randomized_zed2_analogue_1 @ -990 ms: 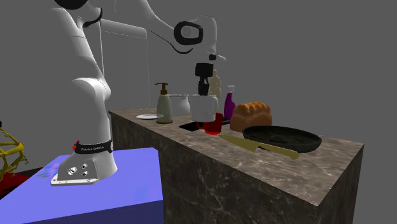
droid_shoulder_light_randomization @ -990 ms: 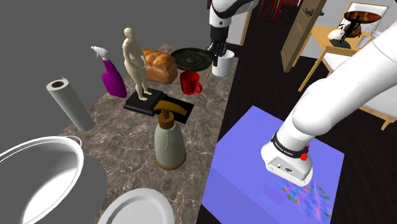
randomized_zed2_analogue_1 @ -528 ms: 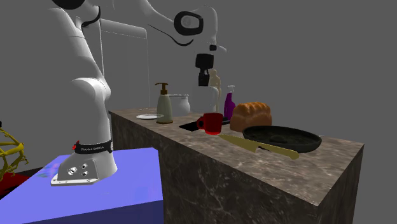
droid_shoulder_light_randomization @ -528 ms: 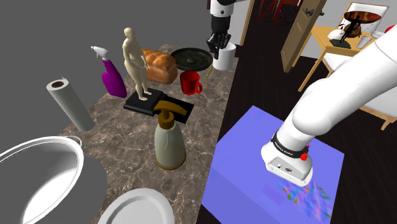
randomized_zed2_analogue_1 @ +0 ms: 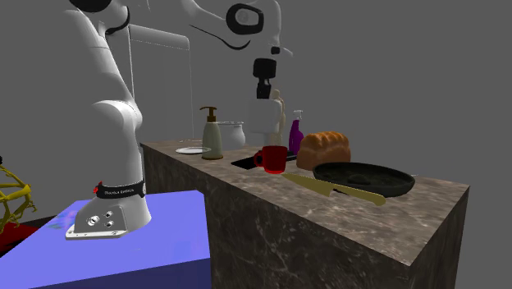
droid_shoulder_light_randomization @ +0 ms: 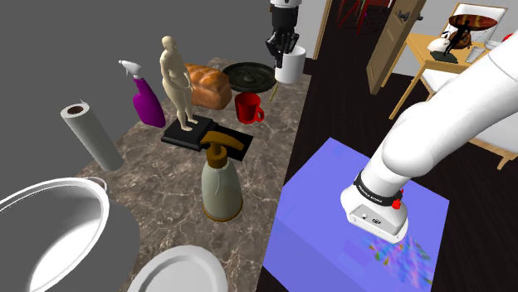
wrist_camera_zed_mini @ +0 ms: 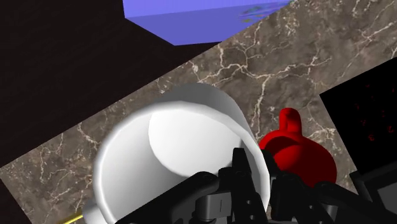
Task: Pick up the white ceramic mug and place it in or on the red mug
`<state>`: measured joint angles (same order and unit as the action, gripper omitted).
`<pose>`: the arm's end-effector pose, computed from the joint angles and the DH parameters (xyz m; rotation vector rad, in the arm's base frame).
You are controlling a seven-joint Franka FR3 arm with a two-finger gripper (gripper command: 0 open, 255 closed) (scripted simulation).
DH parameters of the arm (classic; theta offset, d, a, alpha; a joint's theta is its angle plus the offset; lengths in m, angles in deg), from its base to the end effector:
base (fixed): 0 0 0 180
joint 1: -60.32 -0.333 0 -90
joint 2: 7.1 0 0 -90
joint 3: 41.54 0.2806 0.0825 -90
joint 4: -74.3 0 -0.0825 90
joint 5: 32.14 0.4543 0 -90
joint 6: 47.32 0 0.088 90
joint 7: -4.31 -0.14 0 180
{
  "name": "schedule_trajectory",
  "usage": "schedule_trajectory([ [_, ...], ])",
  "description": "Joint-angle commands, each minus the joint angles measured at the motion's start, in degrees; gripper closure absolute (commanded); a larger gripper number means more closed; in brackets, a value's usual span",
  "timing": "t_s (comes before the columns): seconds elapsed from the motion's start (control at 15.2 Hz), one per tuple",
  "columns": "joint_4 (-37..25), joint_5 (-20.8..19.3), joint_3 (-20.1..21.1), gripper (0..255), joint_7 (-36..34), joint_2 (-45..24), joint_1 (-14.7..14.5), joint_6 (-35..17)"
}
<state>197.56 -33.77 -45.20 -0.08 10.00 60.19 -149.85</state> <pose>0.5335 -0.0366 0.4326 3.1242 -0.1998 -0.0999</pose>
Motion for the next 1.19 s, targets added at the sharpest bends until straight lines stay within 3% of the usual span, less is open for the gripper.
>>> schedule_trajectory([
  [0.0, -2.6, 0.6, 1.2, 255, -1.9, -2.0, -0.9, 0.6],
  [0.59, -17.1, 2.1, 7.0, 255, -11.5, -13.3, -5.1, 3.8],
  [1.12, -11.4, 2.1, 7.0, 255, -11.5, -13.7, -5.2, -2.3],
])
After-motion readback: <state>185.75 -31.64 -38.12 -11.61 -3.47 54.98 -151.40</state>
